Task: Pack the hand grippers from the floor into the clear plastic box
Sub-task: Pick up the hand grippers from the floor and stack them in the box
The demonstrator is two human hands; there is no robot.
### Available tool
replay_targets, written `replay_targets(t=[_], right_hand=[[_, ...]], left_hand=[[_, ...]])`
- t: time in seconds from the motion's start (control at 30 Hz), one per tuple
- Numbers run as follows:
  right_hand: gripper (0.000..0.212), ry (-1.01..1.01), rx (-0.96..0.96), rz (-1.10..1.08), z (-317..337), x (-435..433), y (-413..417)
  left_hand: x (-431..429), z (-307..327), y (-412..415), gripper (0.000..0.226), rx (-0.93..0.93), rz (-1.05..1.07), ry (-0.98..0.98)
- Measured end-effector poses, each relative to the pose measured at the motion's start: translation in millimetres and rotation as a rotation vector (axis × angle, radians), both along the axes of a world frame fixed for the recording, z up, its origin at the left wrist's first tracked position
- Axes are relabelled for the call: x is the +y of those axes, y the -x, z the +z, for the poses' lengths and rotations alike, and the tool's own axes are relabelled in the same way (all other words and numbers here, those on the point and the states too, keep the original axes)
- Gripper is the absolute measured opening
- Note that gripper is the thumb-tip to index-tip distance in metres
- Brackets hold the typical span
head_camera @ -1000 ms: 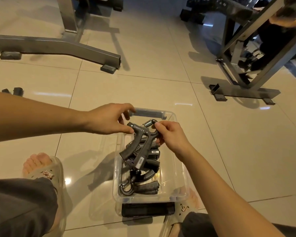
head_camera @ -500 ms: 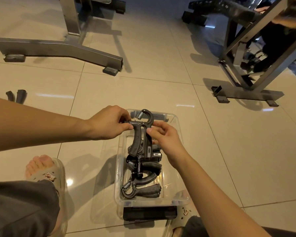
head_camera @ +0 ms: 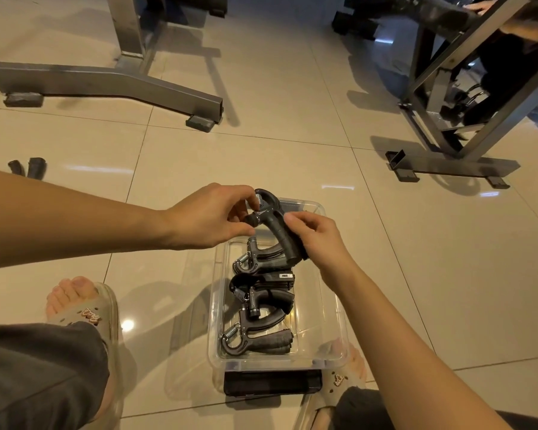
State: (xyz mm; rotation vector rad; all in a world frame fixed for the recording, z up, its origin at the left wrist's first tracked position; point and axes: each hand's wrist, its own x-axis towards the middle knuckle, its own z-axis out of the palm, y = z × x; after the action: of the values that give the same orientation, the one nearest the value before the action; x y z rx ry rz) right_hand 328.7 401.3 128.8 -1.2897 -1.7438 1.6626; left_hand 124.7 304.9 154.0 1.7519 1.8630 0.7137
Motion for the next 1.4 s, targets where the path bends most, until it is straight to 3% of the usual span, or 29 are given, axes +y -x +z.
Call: replay_targets(t=[0.13, 0.3, 0.47, 0.63, 0.73, 0.83, 0.9, 1.0, 1.17, 1.23, 1.33, 1.4], right_hand=[[0.042, -0.025, -0.086, 0.165, 1.2, 4.5, -3.5], [0.022, -0.021, -0.19, 0.271, 6.6, 5.6, -4.2], [0.024, 0.095, -0.193, 0.359, 5.0, 10.6, -12.5], [0.024, 0.212, -0.146, 0.395, 2.0, 9.6, -13.6], [0.019, 0.016, -0.184, 0.427, 5.9, 10.5, -5.2], [0.02, -0.552, -0.364, 0.47, 6.5, 13.4, 1.7], [0.04, -0.88, -0.494, 0.518, 2.8, 15.0, 2.3], [0.071, -1.046, -0.589, 0.582, -2.2, 18.3, 0.5], [0.065, -1.141, -0.685, 0.598, -11.7, 27.0, -2.5], [0.066, -1.058, -0.739, 0.612, -20.0, 31.8, -5.5], [0.069, -0.924, -0.821, 0.654, -40.2, 41.0, -6.3], [0.07, -0.862, -0.848, 0.694, -56.6, 46.7, -0.6]], left_hand=[[3.6, 2.6, 1.1, 0.031, 0.02, -0.004, -0.032], [3.6, -2.8, 1.9, 0.028, 0.159, -0.108, -0.112], [4.3, -5.8, 4.1, 0.034, 0.323, -0.249, -0.178], [10.7, -7.9, 0.0, 0.029, 0.233, -0.185, -0.076], [15.4, -8.9, -0.5, 0.024, 0.17, -0.126, -0.01], [22.8, -13.7, 1.9, 0.019, 0.086, -0.013, 0.074], [32.0, -14.5, 3.8, 0.018, -0.007, 0.075, 0.108], [44.8, -12.9, 5.1, 0.019, -0.164, 0.164, 0.171], [55.5, -18.9, 3.6, 0.021, -0.258, 0.162, 0.251], [58.7, -19.5, 8.3, 0.032, -0.066, 0.061, 0.279], [57.4, -21.7, 24.8, 0.083, 0.517, -0.192, 0.302], [51.5, -30.4, 36.6, 0.105, 0.688, -0.281, 0.367]])
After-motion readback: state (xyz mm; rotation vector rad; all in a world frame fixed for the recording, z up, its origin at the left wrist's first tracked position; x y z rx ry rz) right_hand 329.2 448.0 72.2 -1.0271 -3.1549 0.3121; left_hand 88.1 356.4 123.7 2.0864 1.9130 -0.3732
